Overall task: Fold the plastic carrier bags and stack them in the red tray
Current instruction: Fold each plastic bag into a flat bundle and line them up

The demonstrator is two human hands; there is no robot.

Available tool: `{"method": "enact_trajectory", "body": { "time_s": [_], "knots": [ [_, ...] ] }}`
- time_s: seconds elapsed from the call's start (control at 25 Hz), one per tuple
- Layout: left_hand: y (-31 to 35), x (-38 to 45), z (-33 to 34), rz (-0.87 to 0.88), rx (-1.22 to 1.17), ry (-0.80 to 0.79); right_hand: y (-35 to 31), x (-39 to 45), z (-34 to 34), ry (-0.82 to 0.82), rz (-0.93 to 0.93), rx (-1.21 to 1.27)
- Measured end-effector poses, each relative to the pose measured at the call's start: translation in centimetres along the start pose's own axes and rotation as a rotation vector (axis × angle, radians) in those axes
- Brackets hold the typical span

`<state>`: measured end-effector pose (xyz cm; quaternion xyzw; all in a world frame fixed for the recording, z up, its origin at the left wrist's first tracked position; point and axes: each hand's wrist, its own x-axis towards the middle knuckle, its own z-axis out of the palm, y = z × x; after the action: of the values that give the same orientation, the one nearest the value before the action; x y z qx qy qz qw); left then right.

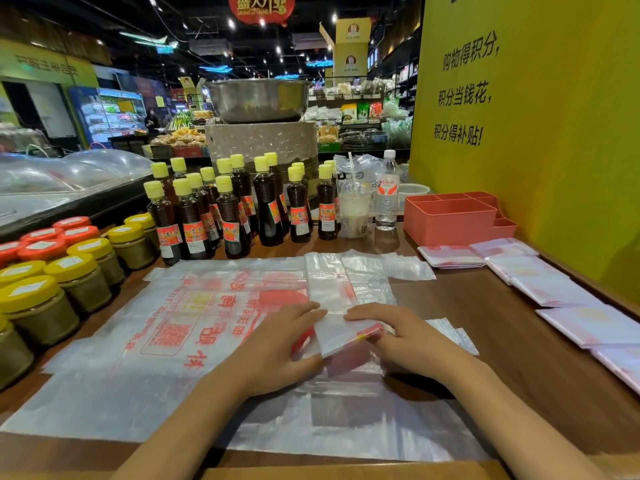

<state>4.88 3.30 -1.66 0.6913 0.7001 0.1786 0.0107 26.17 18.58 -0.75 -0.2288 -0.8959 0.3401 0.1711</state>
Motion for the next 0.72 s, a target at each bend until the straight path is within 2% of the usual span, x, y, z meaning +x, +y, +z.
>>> {"method": "enact_trajectory", "body": {
  "time_s": [0.08,0.2,0.52,0.72],
  "knots": [
    [-0.2,0.1,0.2,0.010,-0.022,0.138,-0.5,-0.2,-0.1,0.001,-0.003,0.040],
    [-0.1,0.3,0.3,0.014,-0.141,0.223,-1.4,-0.3,-0.2,0.014,-0.028,0.137],
    [1.1,0.0,0.2,-0.041,-0.485,0.112,-1.2,0.7,0.4,0.146,-0.069,0.354],
    [0.8,0.3,0.2,-0.128,-0.491,0.254,-0.7,1.3,1.1,0.160,-0.040,0.397]
  ]
}}
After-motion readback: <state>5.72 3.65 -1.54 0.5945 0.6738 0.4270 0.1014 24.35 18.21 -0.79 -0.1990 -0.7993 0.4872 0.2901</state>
